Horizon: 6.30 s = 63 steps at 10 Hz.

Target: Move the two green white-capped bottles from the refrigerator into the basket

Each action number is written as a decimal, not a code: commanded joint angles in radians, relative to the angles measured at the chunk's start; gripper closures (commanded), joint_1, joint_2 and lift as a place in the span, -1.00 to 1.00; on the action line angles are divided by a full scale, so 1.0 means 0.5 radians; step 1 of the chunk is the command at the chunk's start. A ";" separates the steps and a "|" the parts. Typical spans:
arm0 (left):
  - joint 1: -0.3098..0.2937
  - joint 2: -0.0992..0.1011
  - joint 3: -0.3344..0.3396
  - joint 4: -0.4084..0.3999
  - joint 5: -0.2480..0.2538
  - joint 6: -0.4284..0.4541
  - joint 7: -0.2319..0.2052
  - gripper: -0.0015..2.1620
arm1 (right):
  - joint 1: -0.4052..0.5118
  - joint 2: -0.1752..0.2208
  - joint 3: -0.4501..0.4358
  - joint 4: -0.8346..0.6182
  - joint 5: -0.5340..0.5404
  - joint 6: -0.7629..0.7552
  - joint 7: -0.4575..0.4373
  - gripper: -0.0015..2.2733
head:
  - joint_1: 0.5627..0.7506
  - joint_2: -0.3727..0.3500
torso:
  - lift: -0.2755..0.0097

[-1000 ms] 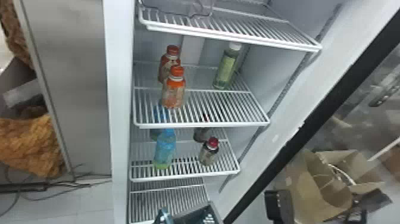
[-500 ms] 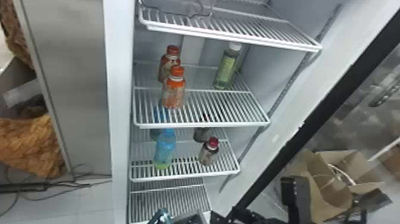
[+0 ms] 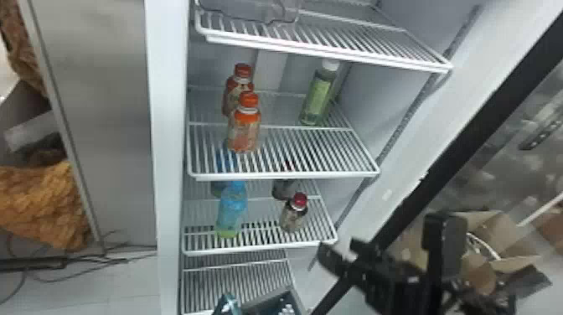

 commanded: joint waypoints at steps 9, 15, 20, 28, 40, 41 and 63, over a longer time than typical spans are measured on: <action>-0.003 0.000 0.001 0.001 0.004 0.000 0.000 0.12 | -0.825 -0.071 0.037 1.339 0.087 -1.566 0.160 -0.95 | 0.41 -0.94 | 0.90; -0.013 0.000 -0.007 0.001 0.008 0.000 0.006 0.12 | -1.320 -0.123 0.232 2.012 0.047 -1.817 0.154 -0.95 | 0.41 -0.94 | 0.90; -0.028 0.006 -0.035 0.001 0.020 0.000 0.009 0.12 | -1.595 -0.135 0.368 2.311 0.107 -1.890 -0.006 -0.95 | 0.41 -0.94 | 0.90; -0.033 0.003 -0.035 0.001 0.031 -0.010 0.009 0.13 | -1.875 -0.126 0.404 2.571 0.262 -1.949 -0.236 -0.95 | 0.41 -0.94 | 0.90; -0.043 0.006 -0.043 0.001 0.043 -0.010 0.009 0.13 | -2.165 -0.150 0.460 2.974 0.294 -1.866 -0.316 -0.06 | 0.41 -0.94 | 0.90; -0.043 0.006 -0.043 0.001 0.043 -0.010 0.009 0.13 | -2.155 -0.150 0.464 2.964 0.294 -1.871 -0.316 -0.06 | 0.41 -0.94 | 0.90; -0.023 0.003 -0.035 0.006 0.063 -0.015 0.006 0.13 | -0.928 -0.120 0.308 1.256 -0.077 -1.409 -0.132 -0.06 | 0.41 -0.94 | 0.90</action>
